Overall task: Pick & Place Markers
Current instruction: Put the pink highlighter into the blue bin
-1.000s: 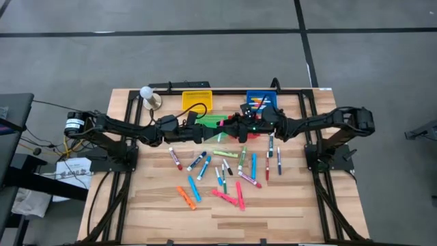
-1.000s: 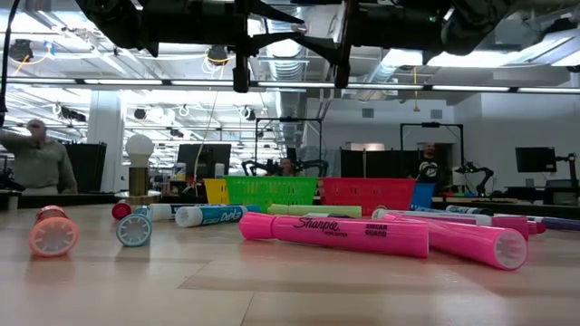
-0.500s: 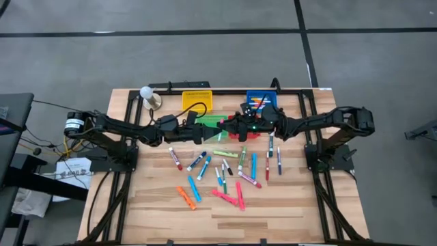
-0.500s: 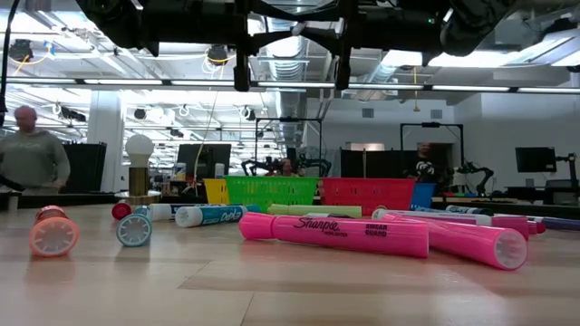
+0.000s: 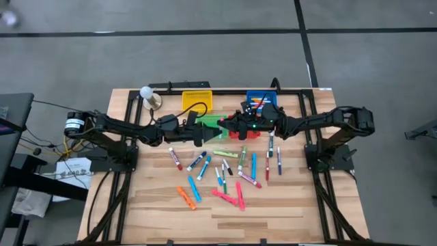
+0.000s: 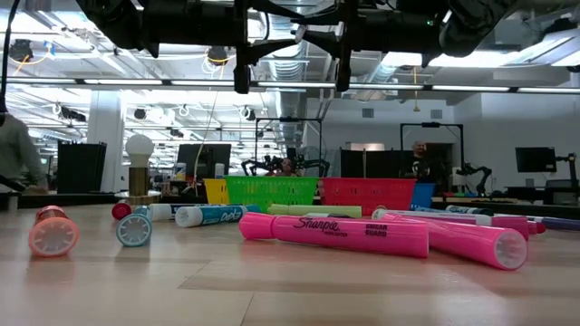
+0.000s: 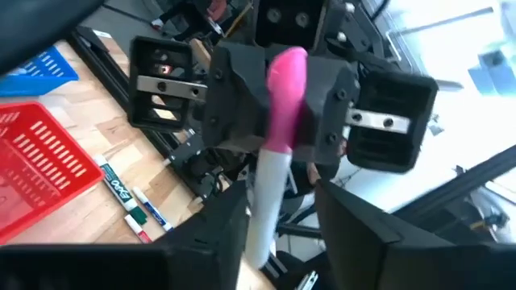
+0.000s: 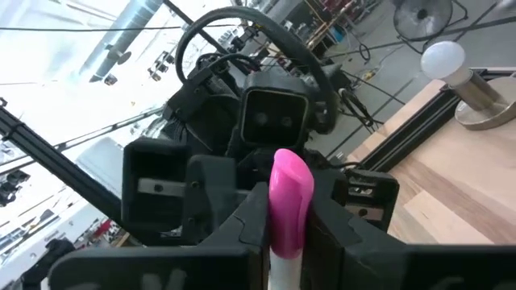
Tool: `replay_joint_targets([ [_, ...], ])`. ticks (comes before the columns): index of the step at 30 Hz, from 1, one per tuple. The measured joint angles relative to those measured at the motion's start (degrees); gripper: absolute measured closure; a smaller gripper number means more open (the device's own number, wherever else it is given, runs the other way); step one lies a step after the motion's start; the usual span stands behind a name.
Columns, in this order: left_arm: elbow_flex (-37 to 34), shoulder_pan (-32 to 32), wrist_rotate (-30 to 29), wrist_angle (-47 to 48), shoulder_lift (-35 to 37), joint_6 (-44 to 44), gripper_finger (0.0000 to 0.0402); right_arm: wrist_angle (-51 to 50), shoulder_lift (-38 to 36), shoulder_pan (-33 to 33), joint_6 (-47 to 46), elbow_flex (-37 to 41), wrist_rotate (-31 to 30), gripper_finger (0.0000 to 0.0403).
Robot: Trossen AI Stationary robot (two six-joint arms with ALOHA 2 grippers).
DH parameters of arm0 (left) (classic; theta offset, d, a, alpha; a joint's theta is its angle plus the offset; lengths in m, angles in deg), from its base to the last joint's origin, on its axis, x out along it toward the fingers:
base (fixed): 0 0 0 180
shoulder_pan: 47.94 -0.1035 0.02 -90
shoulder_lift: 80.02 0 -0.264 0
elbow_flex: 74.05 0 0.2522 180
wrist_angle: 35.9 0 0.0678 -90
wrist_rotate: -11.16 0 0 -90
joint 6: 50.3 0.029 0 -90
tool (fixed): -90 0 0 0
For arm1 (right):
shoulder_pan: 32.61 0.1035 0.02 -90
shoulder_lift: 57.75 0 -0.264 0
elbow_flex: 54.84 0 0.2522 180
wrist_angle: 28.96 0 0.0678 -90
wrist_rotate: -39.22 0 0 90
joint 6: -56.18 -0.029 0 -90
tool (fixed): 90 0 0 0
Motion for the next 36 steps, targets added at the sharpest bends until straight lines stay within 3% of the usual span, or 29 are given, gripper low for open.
replay_joint_targets([
  [6, -0.01, -1.07, 10.39, 1.66, 0.5, 5.87, 0.0189, -0.98, -0.54, -0.64, -0.14, 0.0, 0.3, 0.0366],
  [12, -0.04, -2.75, 17.39, 10.11, 3.69, 6.05, 0.0175, -4.64, -2.57, -2.23, 0.45, 0.0, -0.43, 0.0366],
  [19, -0.04, -2.95, 17.1, 21.91, 9.45, 13.48, 0.0192, -13.87, -7.5, -5.24, 4.48, 0.0, -0.19, 0.0366],
  [28, -0.06, -3.67, 13.98, 32.45, 15.93, 22.22, 0.0211, -33.94, -15.97, -13.27, 13.31, 0.0, -1.74, 0.0364],
  [36, -5.25, -6.43, 13.5, 33.39, 20.14, 23.98, 0.0215, -45.67, -19.68, -21.75, 20.25, 0.0, -2.12, 0.0363],
])
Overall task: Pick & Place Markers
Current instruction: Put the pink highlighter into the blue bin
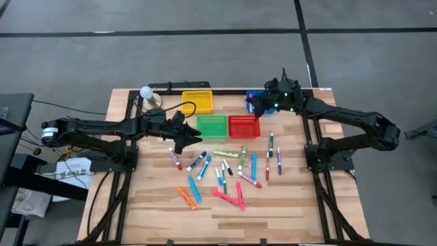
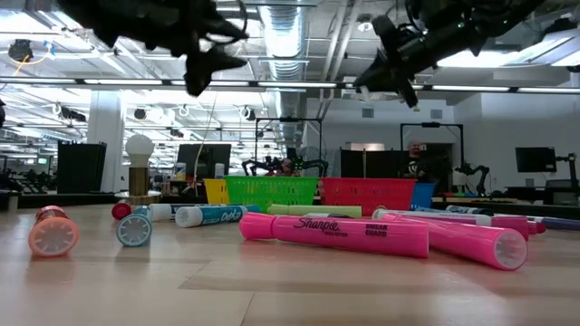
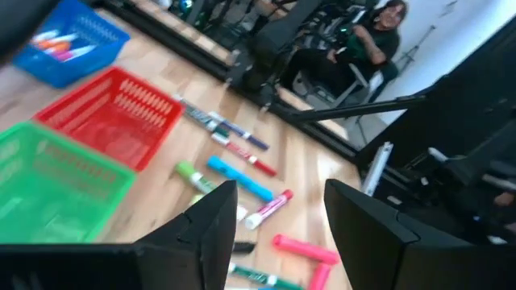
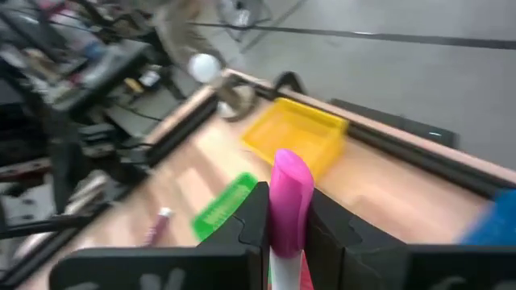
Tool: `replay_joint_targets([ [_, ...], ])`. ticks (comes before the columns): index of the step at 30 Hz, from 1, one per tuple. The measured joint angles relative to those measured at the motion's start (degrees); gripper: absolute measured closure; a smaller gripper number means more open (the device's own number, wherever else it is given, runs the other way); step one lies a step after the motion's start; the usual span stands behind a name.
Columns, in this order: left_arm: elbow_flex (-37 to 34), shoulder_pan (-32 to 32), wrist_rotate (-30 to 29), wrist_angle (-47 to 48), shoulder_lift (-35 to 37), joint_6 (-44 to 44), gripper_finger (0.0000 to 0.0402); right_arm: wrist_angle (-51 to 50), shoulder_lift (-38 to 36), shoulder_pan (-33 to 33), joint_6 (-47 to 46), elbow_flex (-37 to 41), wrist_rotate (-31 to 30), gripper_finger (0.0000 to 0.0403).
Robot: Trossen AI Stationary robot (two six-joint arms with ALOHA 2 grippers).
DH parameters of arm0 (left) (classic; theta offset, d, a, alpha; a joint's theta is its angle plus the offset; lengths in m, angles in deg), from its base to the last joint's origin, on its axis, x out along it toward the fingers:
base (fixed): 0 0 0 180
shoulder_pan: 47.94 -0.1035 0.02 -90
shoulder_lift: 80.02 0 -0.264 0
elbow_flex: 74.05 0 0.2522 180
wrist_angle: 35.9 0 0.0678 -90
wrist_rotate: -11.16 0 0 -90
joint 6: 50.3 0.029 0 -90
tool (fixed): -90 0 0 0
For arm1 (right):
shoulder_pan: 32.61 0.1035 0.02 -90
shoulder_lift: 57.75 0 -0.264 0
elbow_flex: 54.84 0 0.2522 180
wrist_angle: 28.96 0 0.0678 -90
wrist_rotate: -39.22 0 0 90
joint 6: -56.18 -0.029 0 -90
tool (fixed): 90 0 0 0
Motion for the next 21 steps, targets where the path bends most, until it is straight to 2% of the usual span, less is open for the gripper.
replay_joint_targets([
  [13, -10.75, -4.81, -0.52, -0.17, 7.73, -0.24, 0.0215, -10.07, 0.07, -9.02, 9.67, -0.58, 0.09, 0.0359],
  [21, -12.02, -7.19, -1.28, -0.6, 9.26, -0.24, 0.0215, -20.48, 0.32, -10.5, 19.26, -6.66, -5.64, 0.0363],
])
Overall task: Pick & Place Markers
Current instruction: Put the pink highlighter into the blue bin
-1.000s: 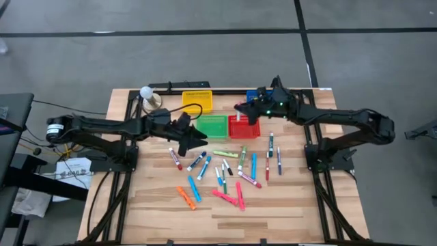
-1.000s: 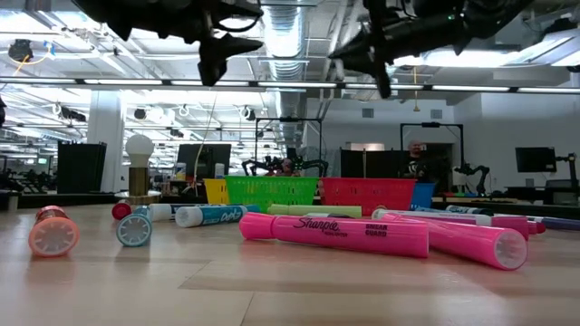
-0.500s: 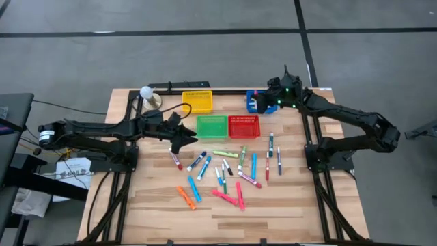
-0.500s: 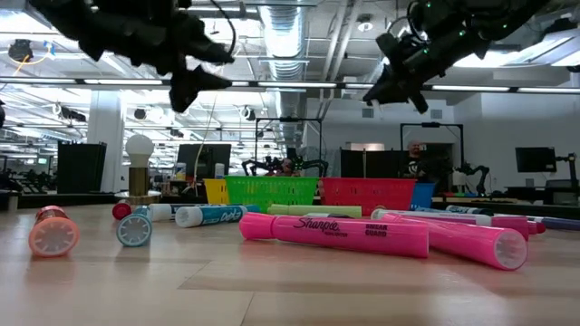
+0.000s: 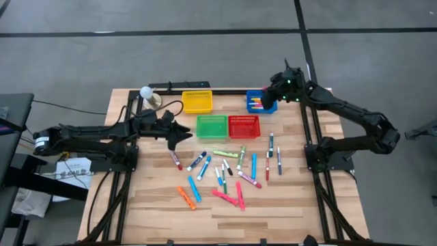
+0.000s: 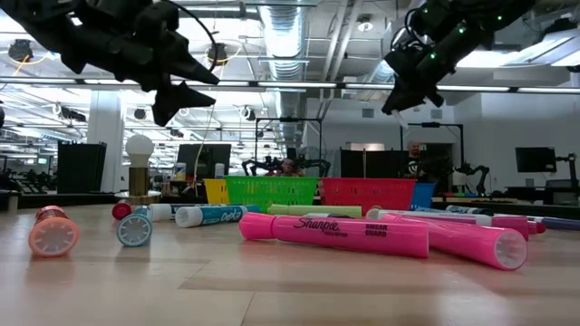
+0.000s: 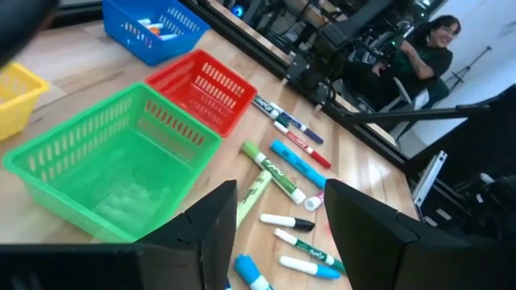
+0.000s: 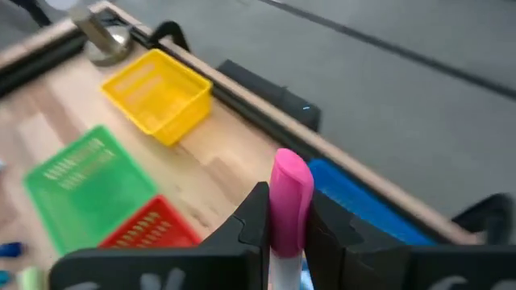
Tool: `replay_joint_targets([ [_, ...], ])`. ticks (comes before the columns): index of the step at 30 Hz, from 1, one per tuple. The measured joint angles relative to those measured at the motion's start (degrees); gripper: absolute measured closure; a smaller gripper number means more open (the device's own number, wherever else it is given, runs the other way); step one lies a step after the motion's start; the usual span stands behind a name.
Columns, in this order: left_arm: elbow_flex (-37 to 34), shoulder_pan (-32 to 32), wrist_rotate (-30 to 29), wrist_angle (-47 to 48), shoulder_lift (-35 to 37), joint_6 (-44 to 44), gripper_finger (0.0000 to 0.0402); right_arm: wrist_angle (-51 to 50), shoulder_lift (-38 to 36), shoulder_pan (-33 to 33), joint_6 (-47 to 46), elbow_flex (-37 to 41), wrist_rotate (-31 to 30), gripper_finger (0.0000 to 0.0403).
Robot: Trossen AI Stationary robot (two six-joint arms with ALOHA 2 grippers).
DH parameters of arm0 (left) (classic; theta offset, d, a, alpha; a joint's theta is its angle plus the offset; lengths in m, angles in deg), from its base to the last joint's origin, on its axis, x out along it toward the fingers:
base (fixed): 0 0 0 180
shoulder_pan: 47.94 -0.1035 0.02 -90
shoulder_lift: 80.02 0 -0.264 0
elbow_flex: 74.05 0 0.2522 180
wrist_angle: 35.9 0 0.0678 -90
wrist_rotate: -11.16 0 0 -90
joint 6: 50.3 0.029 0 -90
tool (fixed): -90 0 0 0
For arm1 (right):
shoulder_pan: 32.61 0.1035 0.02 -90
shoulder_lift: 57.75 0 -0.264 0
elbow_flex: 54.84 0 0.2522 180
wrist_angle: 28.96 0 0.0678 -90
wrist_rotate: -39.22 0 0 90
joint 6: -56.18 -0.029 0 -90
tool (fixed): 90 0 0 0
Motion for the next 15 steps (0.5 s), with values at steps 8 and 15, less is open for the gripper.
replay_joint_targets([
  [8, 0.0, -1.06, 0.02, -0.66, -0.02, 0.02, 0.0214, -9.85, 7.96, -0.52, 14.22, -8.31, -3.4, 0.0361],
  [15, 0.0, -0.84, 0.37, -1.27, -0.04, 0.25, 0.0215, -15.77, 18.24, -0.5, 25.0, -15.22, -6.92, 0.0356],
])
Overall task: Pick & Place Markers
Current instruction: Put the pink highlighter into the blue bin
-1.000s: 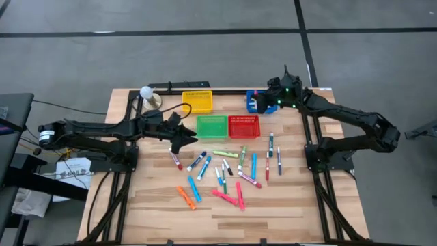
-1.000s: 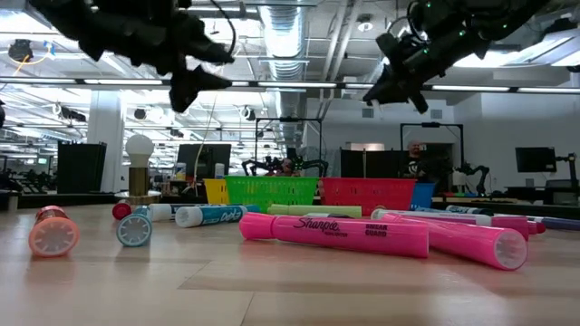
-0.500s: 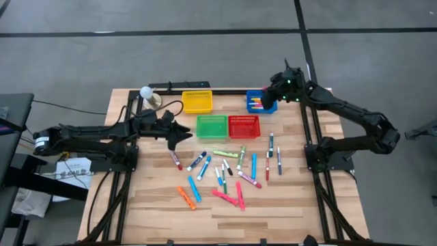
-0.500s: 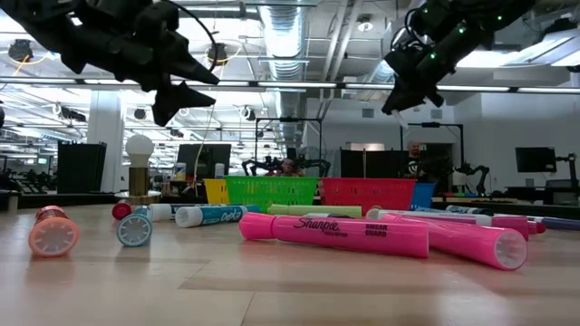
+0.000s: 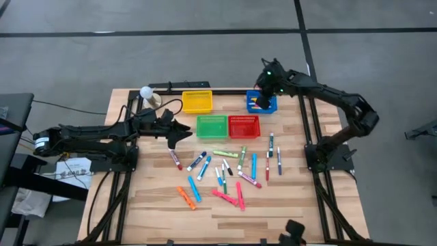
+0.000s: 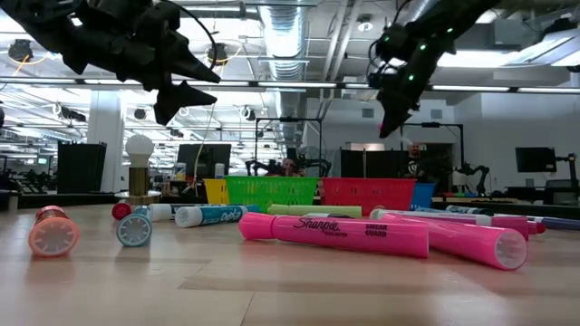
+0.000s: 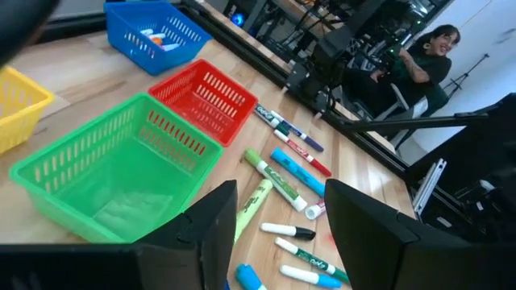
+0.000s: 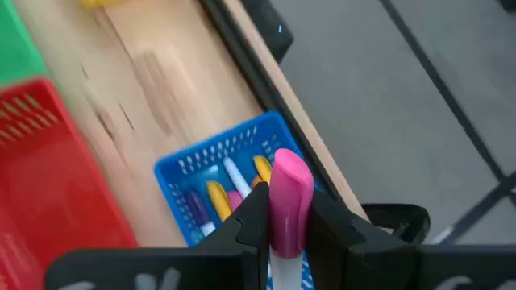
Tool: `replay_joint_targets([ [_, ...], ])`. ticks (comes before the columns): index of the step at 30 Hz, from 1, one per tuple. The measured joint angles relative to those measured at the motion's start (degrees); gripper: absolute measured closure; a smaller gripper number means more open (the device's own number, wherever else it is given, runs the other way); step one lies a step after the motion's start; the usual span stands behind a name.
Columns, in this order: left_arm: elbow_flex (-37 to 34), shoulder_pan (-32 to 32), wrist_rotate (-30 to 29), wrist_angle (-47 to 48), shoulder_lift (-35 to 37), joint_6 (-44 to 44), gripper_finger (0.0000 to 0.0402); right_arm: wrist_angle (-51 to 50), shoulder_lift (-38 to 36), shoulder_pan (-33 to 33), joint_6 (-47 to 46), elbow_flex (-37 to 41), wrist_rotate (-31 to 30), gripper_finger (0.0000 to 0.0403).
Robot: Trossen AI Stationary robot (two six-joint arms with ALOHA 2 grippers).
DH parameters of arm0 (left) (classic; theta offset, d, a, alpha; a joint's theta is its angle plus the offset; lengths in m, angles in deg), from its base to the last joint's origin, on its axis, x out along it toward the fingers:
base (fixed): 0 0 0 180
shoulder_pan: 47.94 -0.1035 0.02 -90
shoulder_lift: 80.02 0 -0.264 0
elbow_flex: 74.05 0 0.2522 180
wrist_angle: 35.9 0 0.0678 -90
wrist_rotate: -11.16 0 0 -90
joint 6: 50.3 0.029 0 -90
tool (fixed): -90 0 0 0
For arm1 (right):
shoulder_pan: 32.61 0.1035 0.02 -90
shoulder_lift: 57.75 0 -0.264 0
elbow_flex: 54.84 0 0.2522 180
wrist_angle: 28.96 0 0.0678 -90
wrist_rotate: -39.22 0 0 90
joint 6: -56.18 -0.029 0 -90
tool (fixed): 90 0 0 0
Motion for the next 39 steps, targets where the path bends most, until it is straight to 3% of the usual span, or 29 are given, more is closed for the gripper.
replay_joint_targets([
  [14, 0.0, 0.3, 3.08, -2.63, 0.0, 17.51, 0.0215, -6.91, 12.75, -0.02, 11.85, -4.65, -3.23, 0.0356],
  [23, -3.98, 0.28, 2.99, -4.91, 1.24, 15.73, 0.0215, -6.36, 17.93, -0.66, 14.05, -4.7, -3.84, 0.0355],
  [29, -9.14, 0.28, 2.98, -9.74, 7.46, 14.29, 0.0215, -3.79, 19.15, -0.63, 14.52, -4.7, -4.1, 0.0354],
  [39, -13.52, 0.33, 3.11, -9.93, 14.82, 12.05, 0.0215, -2.34, 21.39, -0.98, 15.46, -4.74, -3.52, 0.0354],
])
